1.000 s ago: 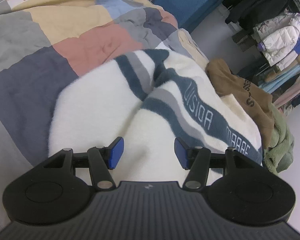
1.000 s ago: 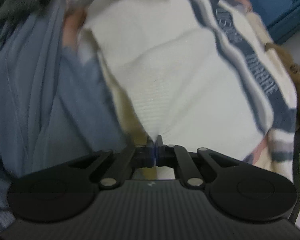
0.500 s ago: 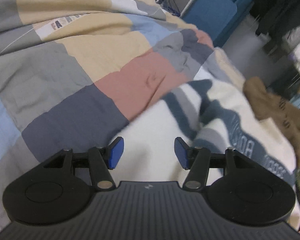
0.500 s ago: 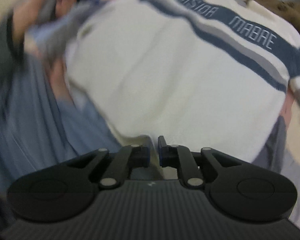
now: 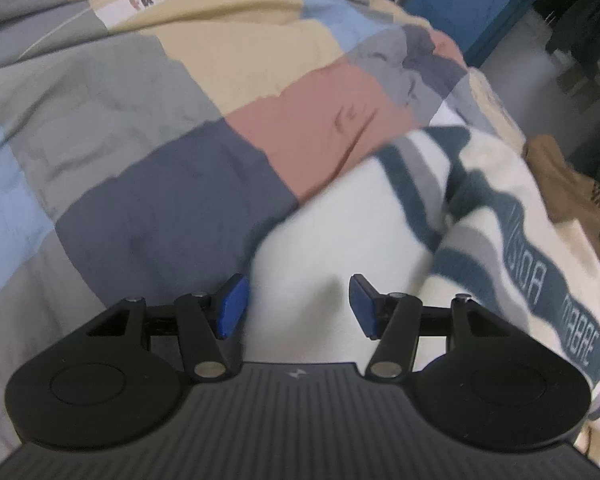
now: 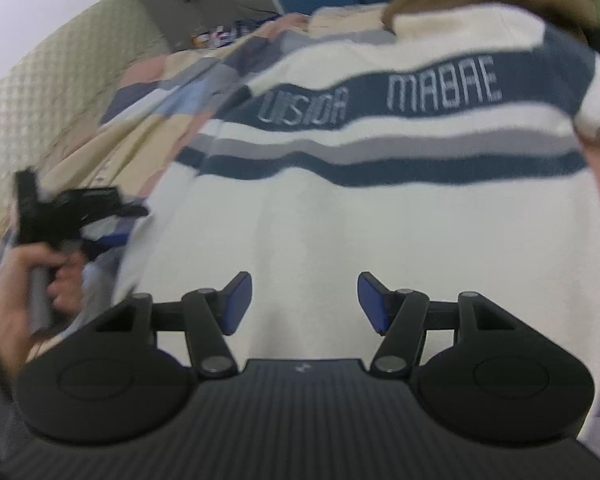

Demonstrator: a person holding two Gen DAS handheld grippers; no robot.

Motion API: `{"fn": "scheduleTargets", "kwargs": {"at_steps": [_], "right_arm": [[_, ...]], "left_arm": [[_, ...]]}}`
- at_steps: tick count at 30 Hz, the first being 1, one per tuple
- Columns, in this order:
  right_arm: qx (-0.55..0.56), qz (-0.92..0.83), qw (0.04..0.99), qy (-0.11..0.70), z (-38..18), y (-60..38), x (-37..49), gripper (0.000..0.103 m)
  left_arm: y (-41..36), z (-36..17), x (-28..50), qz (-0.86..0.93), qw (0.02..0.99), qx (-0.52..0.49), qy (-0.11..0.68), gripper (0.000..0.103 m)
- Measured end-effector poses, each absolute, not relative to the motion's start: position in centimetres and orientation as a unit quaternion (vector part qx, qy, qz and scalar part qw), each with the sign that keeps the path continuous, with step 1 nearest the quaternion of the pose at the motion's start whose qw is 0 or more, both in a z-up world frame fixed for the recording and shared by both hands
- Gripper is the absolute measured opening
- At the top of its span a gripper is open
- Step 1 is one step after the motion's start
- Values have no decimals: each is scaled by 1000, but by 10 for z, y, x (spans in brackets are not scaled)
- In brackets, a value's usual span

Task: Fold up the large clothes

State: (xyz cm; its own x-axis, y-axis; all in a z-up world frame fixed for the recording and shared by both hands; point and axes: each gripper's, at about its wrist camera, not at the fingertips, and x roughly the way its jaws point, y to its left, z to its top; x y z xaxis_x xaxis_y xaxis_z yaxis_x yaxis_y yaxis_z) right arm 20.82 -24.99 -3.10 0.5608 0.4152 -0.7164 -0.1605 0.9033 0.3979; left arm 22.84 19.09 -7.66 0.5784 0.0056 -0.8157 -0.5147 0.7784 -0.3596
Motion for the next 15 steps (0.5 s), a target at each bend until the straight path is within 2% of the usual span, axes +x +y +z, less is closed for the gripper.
{"fn": "scheduleTargets", "kwargs": {"at_steps": [3, 5, 7, 8, 12, 15], "right_arm": [[129, 152, 879, 433, -47, -255, 214, 61], [91, 142, 891, 422, -52, -257, 215, 61], [65, 128, 897, 417, -56, -259, 216, 61], [63, 124, 898, 417, -58, -262, 217, 61], [92, 121, 897, 415, -62, -272, 227, 61], [105, 117, 899, 409, -62, -279, 231, 61]], "left_arm": [[187, -88, 231, 148, 823, -316, 448, 61], [181, -90, 232, 156, 822, -312, 449, 53], [172, -85, 233, 166, 831, -291, 444, 25], [168, -81, 233, 169, 838, -281, 436, 19], [155, -44, 225, 187, 881, -240, 362, 15], [127, -8, 215, 182, 927, -167, 281, 15]]}}
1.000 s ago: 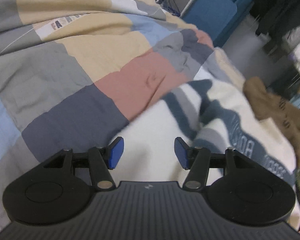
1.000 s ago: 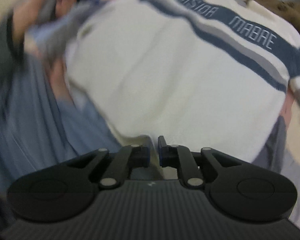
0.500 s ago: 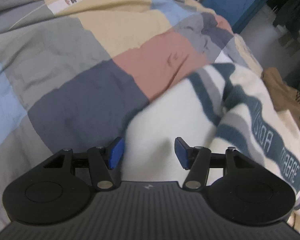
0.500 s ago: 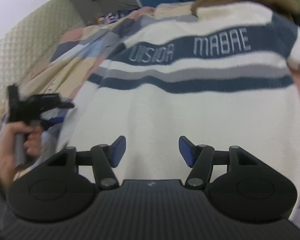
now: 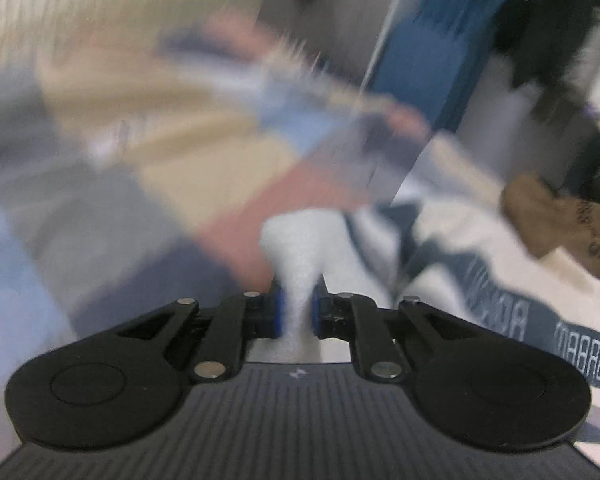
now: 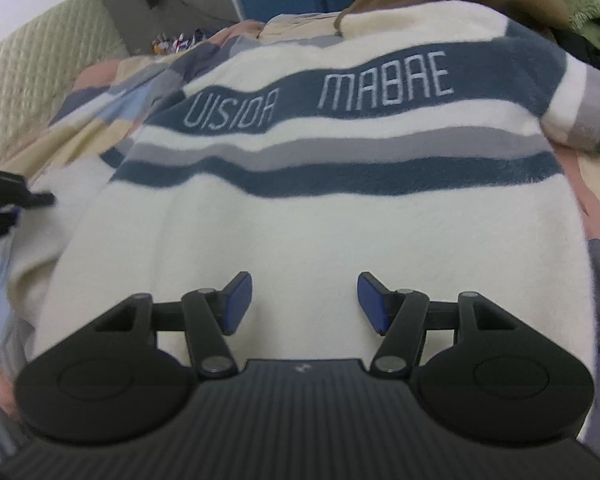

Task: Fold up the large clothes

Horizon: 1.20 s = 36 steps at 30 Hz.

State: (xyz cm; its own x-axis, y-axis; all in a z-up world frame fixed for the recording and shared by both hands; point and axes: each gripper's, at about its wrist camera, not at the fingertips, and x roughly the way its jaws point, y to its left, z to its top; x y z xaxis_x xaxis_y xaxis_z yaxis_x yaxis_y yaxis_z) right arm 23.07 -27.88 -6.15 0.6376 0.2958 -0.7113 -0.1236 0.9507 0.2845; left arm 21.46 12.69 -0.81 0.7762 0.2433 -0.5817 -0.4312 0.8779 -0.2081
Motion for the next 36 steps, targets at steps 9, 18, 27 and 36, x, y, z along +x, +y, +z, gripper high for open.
{"fn": "scheduleTargets", "kwargs": {"at_steps": [9, 18, 27, 36], "right_arm": [[149, 91, 899, 402, -56, -304, 232, 61], [166, 53, 894, 412, -62, -318, 234, 61], [162, 58, 892, 418, -64, -313, 228, 61], [167, 59, 889, 422, -67, -311, 228, 61]], "left_arm": [[-4, -14, 218, -25, 960, 21, 278, 15], [-18, -65, 240, -71, 926, 17, 370, 38], [48, -19, 198, -54, 928, -153, 337, 70], [123, -39, 192, 133, 880, -240, 389, 71]]}}
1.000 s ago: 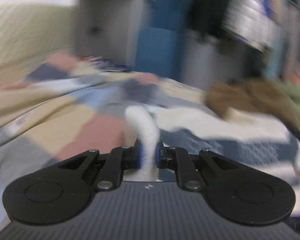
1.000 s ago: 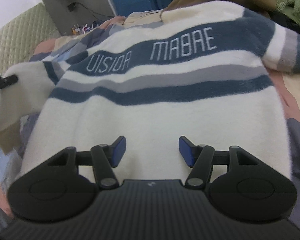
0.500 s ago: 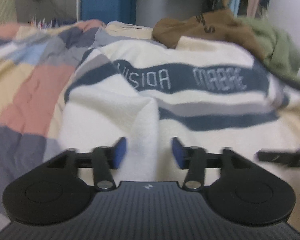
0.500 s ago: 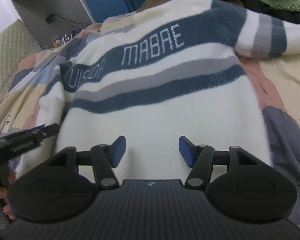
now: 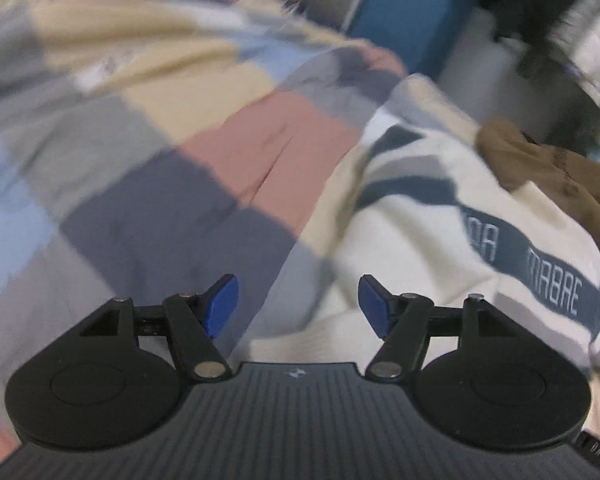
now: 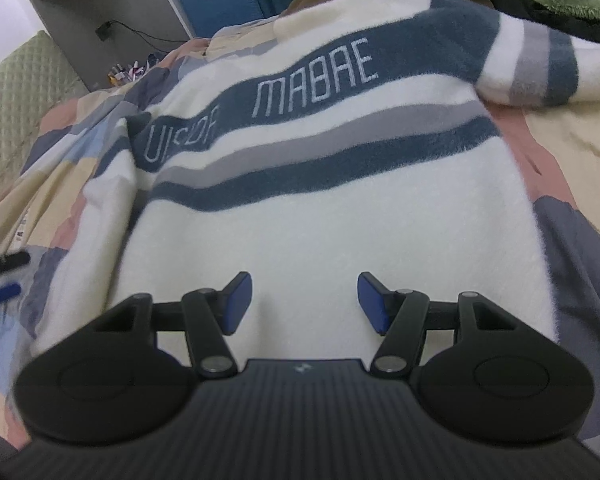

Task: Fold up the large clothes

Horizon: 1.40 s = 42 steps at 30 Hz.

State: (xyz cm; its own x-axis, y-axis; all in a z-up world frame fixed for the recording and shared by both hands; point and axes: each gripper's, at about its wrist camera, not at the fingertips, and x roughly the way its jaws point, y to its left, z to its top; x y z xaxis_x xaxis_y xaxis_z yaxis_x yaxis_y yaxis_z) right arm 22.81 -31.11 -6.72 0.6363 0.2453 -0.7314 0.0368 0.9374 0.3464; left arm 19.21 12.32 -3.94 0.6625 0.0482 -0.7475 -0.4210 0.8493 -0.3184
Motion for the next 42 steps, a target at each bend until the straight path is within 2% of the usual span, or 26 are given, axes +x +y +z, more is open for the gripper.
{"fn": "scheduleTargets", "kwargs": {"at_steps": [6, 9, 11, 12, 13, 16, 22, 26, 30, 32, 35, 42], "right_arm": [[171, 56, 886, 427, -71, -312, 231, 61], [170, 55, 886, 428, -72, -311, 232, 61], [164, 54, 887, 427, -72, -310, 233, 61], [163, 54, 888, 427, -73, -309, 234, 61], [160, 54, 889, 426, -73, -309, 234, 61], [156, 54, 890, 425, -73, -309, 236, 61], [151, 53, 891, 425, -74, -309, 239, 61], [140, 49, 892, 426, -76, -306, 241, 61], [136, 54, 892, 428, -75, -304, 242, 63], [137, 53, 892, 427, -74, -303, 241, 63], [142, 47, 894, 423, -73, -304, 241, 61], [147, 27, 895, 419, -71, -309, 243, 61]], "left_arm": [[133, -77, 194, 105, 818, -341, 450, 71], [138, -89, 186, 83, 792, -408, 446, 70], [135, -89, 183, 84, 792, -415, 440, 58], [135, -86, 182, 85, 791, -418, 439, 42], [137, -85, 182, 82, 789, -424, 437, 31], [151, -70, 181, 78, 801, -415, 424, 18], [211, 1, 190, 105, 859, -344, 363, 15], [267, 58, 210, 163, 899, -259, 313, 13], [314, 88, 240, 247, 914, -159, 281, 13], [333, 86, 262, 297, 906, -97, 285, 13], [361, 61, 286, 340, 882, -63, 319, 13], [393, -32, 310, 372, 842, -57, 387, 14]]}}
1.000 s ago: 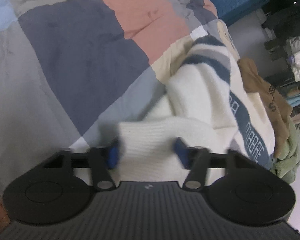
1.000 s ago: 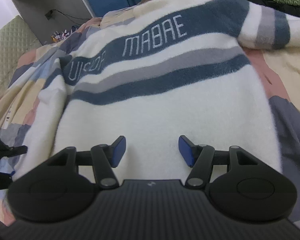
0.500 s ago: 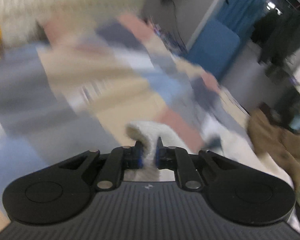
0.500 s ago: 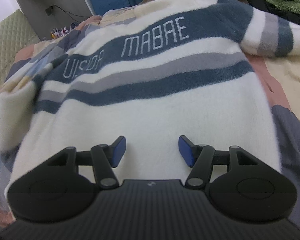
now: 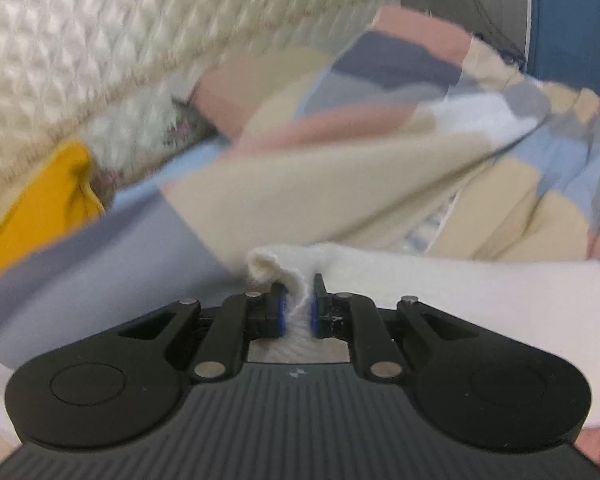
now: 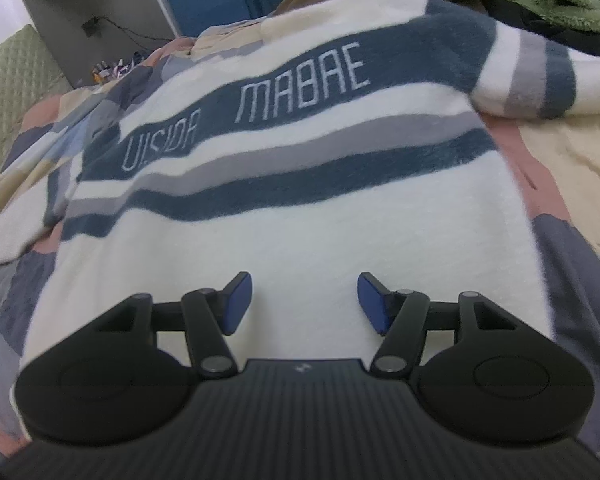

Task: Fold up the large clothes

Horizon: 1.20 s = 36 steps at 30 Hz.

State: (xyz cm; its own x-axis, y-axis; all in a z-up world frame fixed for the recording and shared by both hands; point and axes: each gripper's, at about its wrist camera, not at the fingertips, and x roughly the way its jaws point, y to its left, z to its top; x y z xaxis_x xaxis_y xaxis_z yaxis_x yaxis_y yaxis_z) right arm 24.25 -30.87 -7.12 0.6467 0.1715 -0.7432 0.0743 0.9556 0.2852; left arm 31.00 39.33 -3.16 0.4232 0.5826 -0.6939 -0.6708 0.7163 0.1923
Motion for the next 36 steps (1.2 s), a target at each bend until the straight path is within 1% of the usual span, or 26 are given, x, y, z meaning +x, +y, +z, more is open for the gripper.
{"fn": "scheduleTargets", "kwargs": {"at_steps": [2, 3, 5, 6, 7, 13, 20, 24, 28, 31, 36], "right_arm": [[152, 24, 894, 420, -72, -310, 244, 61], [151, 23, 894, 420, -72, -311, 244, 61], [147, 22, 896, 419, -73, -310, 246, 61], [145, 22, 896, 418, -72, -309, 246, 61], [144, 23, 897, 417, -72, -309, 246, 61], [146, 16, 905, 398, -62, -316, 238, 61], [158, 7, 918, 365, -43, -332, 220, 61], [163, 0, 921, 353, -37, -342, 211, 61], [182, 1, 918, 351, -35, -353, 204, 61], [192, -7, 915, 355, -37, -360, 202, 61], [208, -17, 910, 358, -40, -368, 201, 61]], "left_arm": [[393, -43, 311, 367, 841, -53, 395, 15], [390, -44, 311, 365, 841, -39, 398, 18], [381, -47, 305, 361, 845, -24, 393, 27], [376, -42, 303, 355, 847, -24, 395, 42], [369, -37, 300, 349, 849, -25, 396, 53], [319, 11, 285, 299, 876, -36, 377, 54], [209, 73, 276, 206, 916, -51, 339, 54], [140, 89, 274, 139, 930, -78, 332, 55], [71, 76, 265, 80, 929, -98, 347, 55], [31, 52, 256, 50, 923, -117, 363, 55], [-22, 7, 238, 9, 918, -107, 382, 55]]}}
